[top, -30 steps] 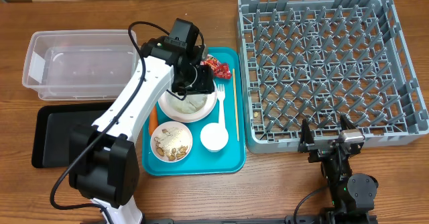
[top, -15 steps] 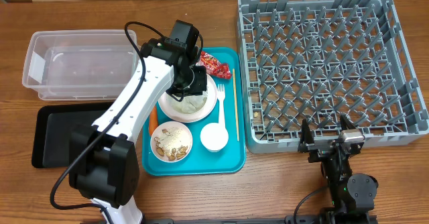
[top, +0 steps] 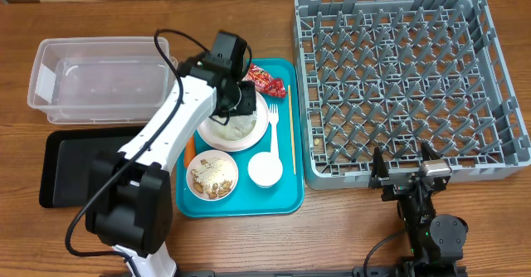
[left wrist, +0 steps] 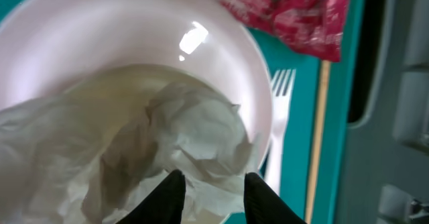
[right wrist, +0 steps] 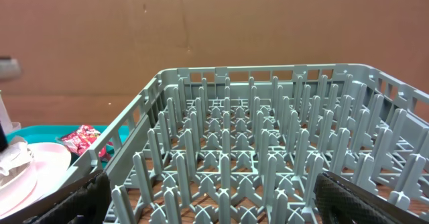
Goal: Sort waste into correct bins and load items into the dishwasher
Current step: 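Lower the left gripper and grasp the crumpled tissue on the plate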
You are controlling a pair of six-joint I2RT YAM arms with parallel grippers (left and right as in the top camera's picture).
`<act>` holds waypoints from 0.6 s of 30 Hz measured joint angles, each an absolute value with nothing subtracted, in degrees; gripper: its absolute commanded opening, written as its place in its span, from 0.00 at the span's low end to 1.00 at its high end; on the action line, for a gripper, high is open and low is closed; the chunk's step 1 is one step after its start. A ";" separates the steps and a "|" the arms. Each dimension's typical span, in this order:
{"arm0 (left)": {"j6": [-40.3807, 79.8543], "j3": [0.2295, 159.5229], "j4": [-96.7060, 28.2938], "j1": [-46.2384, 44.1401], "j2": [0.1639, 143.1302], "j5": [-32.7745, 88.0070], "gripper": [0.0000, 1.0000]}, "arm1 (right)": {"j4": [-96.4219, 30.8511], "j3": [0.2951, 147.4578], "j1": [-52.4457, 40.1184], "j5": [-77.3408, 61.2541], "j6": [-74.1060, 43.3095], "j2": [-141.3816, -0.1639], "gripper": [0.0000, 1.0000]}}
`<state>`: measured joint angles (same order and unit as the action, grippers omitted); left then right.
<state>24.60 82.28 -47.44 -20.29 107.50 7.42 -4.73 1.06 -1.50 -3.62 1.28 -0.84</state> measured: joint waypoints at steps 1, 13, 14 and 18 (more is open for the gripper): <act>24.97 80.53 -45.93 -20.29 107.50 7.42 0.51 | -4.73 1.06 -1.50 -3.62 1.26 -0.84 1.00; 26.28 76.84 -43.40 -20.29 107.96 7.49 0.35 | -4.73 1.06 -1.50 -3.64 1.26 -0.84 1.00; 26.22 76.84 -43.38 -20.29 107.96 7.46 0.36 | -4.73 1.06 -1.50 -3.62 1.28 -0.84 1.00; 26.22 76.84 -43.20 -20.29 107.96 7.46 0.34 | -4.73 1.06 -1.50 -3.62 1.28 -0.84 1.00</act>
